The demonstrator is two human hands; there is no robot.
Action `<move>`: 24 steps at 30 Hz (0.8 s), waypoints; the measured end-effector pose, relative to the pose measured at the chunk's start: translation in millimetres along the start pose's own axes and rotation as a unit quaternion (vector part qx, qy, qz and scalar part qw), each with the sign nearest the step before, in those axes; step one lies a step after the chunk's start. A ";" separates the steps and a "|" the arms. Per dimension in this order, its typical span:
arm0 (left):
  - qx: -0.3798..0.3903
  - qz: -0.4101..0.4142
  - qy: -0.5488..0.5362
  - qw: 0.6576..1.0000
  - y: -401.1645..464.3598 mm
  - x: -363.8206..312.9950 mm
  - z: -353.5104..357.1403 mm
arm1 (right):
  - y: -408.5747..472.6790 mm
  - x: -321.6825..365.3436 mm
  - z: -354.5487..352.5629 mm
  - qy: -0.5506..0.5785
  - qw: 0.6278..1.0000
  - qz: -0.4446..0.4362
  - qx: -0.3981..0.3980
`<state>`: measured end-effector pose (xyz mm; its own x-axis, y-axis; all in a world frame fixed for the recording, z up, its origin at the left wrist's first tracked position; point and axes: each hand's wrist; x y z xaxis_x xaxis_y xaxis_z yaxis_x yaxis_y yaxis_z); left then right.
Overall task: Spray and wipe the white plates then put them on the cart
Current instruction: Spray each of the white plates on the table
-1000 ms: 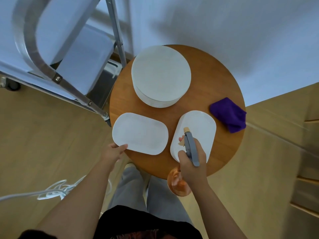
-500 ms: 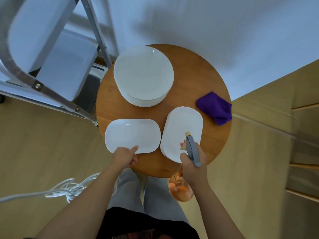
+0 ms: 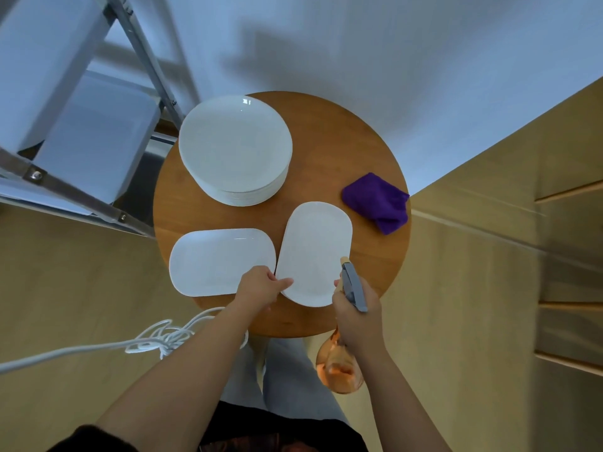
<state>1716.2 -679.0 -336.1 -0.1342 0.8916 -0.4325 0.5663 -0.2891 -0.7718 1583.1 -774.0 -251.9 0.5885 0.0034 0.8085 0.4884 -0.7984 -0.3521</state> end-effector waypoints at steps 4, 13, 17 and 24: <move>-0.021 0.012 0.037 0.999 1.6 -1.7 4.1 | -1.7 -4.0 -6.5 0.007 1.000 -0.001 0.016; -0.094 0.051 0.066 0.992 -2.8 -2.7 8.3 | 3.2 -7.1 -16.4 0.015 0.998 -0.002 0.068; -0.134 0.078 -0.031 0.987 -5.4 -9.3 2.3 | 11.6 3.2 -18.9 0.017 0.996 -0.015 0.091; -0.105 0.043 -0.393 0.913 -12.3 -28.3 -9.8 | 28.2 22.6 -12.3 0.043 0.997 -0.001 0.070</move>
<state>1721.1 -697.2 -309.8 -0.5776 0.3200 -0.7510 0.7337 -0.1996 -0.6494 1602.3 -803.9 -237.8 0.5336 -0.0512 0.8442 0.5785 -0.7061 -0.4084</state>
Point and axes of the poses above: each hand's wrist, its own y-axis towards the middle knuckle, its own z-axis out of the palm, x = y × z
